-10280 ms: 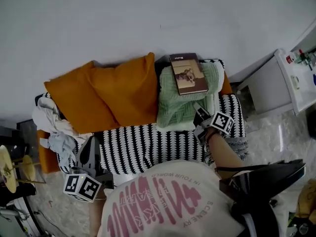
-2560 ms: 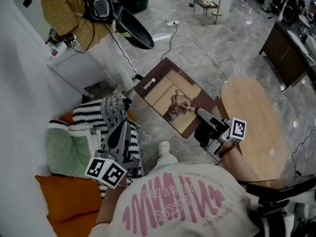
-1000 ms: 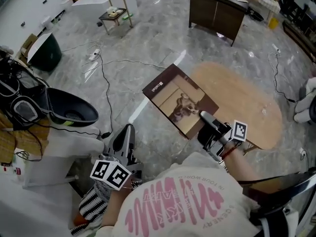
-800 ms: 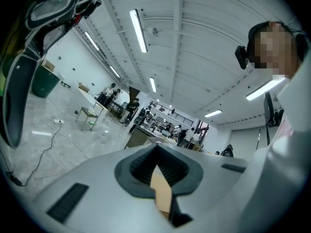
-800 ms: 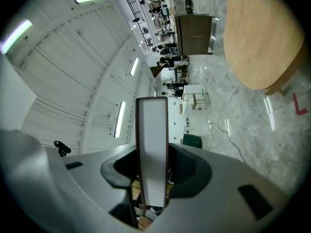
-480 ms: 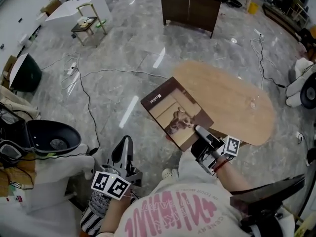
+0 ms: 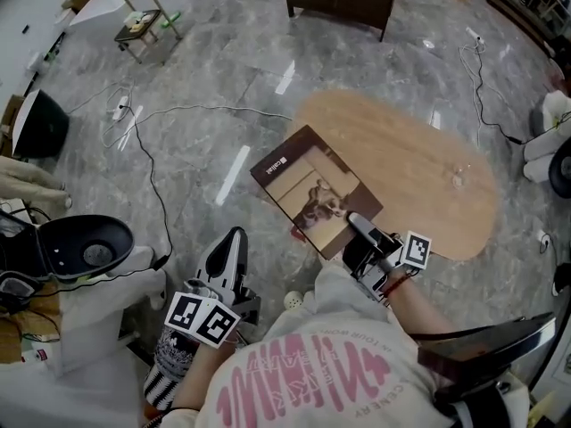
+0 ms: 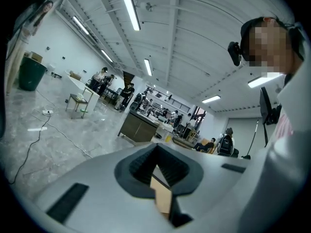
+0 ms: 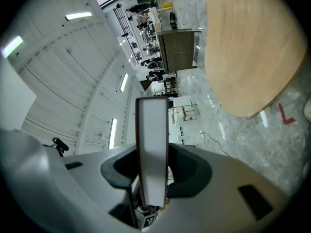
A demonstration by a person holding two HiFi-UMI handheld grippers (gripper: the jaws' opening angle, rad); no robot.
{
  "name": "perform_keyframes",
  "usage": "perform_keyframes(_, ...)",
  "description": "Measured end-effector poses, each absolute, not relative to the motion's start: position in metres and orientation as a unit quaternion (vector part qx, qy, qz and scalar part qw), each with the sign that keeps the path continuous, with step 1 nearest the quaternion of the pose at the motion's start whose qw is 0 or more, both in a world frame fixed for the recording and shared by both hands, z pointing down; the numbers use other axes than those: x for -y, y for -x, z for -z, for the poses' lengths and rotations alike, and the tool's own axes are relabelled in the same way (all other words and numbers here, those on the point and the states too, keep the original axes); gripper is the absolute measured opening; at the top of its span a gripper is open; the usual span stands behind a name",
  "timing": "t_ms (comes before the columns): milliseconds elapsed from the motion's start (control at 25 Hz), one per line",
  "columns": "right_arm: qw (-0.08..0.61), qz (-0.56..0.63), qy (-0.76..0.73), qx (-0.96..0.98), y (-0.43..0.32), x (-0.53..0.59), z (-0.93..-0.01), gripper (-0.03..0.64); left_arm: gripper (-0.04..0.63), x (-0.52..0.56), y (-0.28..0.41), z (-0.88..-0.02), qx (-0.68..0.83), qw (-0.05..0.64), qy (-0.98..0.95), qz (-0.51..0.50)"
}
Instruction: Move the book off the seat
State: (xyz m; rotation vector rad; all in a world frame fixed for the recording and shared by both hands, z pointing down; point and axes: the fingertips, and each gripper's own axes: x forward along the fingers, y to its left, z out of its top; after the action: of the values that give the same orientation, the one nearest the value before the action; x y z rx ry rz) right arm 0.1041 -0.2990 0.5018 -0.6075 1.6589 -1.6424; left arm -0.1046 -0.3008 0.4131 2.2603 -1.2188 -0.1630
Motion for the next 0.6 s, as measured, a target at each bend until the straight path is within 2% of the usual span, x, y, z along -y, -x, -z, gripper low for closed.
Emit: perform_keyframes(600, 0.311, 0.658, 0.257, -0.636, -0.168, 0.321, -0.556, 0.161, 0.008, 0.361, 0.019, -0.431, 0.444, 0.302, -0.841, 0.066)
